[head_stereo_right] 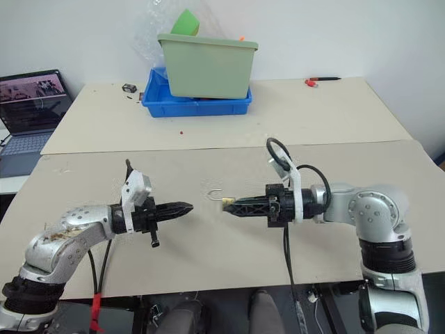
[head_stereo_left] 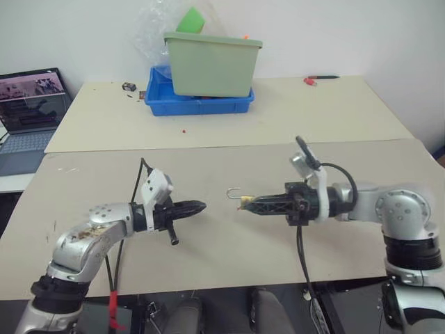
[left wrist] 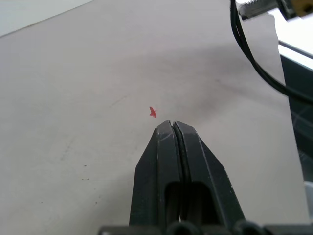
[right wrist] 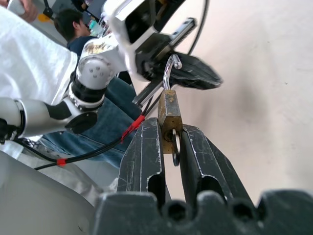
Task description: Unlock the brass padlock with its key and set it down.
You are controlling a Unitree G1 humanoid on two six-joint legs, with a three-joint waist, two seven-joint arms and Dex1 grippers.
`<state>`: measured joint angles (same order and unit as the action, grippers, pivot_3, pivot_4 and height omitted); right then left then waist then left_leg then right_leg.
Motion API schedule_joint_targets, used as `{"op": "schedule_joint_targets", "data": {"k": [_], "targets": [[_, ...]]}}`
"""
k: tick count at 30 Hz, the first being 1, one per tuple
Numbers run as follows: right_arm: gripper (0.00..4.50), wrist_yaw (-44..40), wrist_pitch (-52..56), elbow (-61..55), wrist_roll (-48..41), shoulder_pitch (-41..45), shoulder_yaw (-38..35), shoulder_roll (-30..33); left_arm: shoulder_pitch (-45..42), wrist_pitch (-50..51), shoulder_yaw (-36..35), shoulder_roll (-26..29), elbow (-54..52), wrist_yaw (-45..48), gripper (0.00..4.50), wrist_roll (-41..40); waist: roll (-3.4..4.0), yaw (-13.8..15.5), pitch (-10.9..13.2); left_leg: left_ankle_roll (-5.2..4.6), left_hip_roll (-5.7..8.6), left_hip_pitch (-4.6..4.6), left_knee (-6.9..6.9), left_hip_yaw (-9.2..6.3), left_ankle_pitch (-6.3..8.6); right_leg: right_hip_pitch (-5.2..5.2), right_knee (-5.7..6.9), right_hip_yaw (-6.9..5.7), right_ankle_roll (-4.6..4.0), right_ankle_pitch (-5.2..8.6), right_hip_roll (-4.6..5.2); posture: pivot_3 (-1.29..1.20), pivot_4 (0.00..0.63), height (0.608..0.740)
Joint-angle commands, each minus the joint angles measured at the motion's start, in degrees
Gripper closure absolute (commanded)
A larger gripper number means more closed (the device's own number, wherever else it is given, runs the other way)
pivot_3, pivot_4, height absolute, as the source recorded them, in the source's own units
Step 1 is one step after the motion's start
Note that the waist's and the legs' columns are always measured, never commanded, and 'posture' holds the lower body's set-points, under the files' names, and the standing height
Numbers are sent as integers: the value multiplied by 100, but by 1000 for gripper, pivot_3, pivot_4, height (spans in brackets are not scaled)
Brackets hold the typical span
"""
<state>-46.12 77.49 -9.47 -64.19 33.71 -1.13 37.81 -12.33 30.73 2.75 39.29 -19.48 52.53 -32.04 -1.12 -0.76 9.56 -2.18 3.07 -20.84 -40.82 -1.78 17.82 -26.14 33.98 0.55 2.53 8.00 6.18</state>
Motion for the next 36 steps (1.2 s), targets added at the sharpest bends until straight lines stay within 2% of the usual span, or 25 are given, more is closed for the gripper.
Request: {"op": "schedule_joint_targets", "data": {"k": [1,5,8,14,17,19,20,24,28,33,36], "targets": [[4415,-527,-402,505,644,210,653,-16,-72,-749,101,-32,-372,244,4428,321,-1,-1,0,0,0,0,-1,2,0,1,0,1,0,0,0,0,150,740],[4415,-1002,-1010,1331,1653,389,1607,-140,-235,-673,22,-104,-520,209,4428,201,-2,2,1,-1,0,-3,-1,5,1,-2,0,3,1,0,1,0,150,740],[4415,-1228,-1285,1997,2200,520,2000,-271,-180,-638,-21,-61,-641,212,4428,159,-3,-1,1,-3,1,-2,-3,6,1,-2,0,3,2,-1,1,0,150,740],[4415,-1590,-1639,3157,2924,749,2223,-555,-88,-631,-26,-8,-813,229,4428,169,-24,-34,-4,-4,-1,25,-2,10,2,18,0,7,1,-2,0,0,150,740],[4415,-1703,-1773,3530,3216,790,2252,-656,-89,-619,-30,-3,-824,224,4428,172,-29,-32,-5,-6,-13,93,0,7,4,104,-19,3,11,6,-9,0,150,740],[3396,-1715,-1809,3743,3348,829,2196,-718,-86,-624,-24,-2,-820,226,4500,187,-31,-37,-6,-10,-27,154,6,6,8,177,-51,1,52,32,-21,0,150,740],[3110,-1711,-1802,3826,3386,845,2150,-746,-83,-627,-23,1,-815,234,4500,187,-30,-34,-6,-14,-33,169,6,7,11,198,-60,1,55,34,-26,0,150,740],[1696,-1766,-1806,3910,3516,875,2041,-784,-49,-731,9,9,-752,305,4500,246,-31,-23,-8,-14,-42,164,7,3,11,193,-73,12,55,28,-48,0,150,740],[488,-1771,-2153,3860,3689,820,1900,-655,2,-910,57,-8,-634,409,4500,348,-30,-38,-11,-10,-59,165,9,13,13,191,-78,18,22,6,-64,0,150,740],[488,-1805,-2344,3403,3610,576,1453,-144,122,-1032,49,-48,-551,456,4500,382,-18,44,-5,-6,-69,162,7,20,10,191,-81,18,37,11,-71,0,150,740],[488,-1460,-2402,3173,3595,398,1005,30,169,-1116,71,-107,-516,447,4500,435,-18,68,-5,-9,-69,150,9,20,13,179,-84,18,39,14,-74,0,150,740]]}}
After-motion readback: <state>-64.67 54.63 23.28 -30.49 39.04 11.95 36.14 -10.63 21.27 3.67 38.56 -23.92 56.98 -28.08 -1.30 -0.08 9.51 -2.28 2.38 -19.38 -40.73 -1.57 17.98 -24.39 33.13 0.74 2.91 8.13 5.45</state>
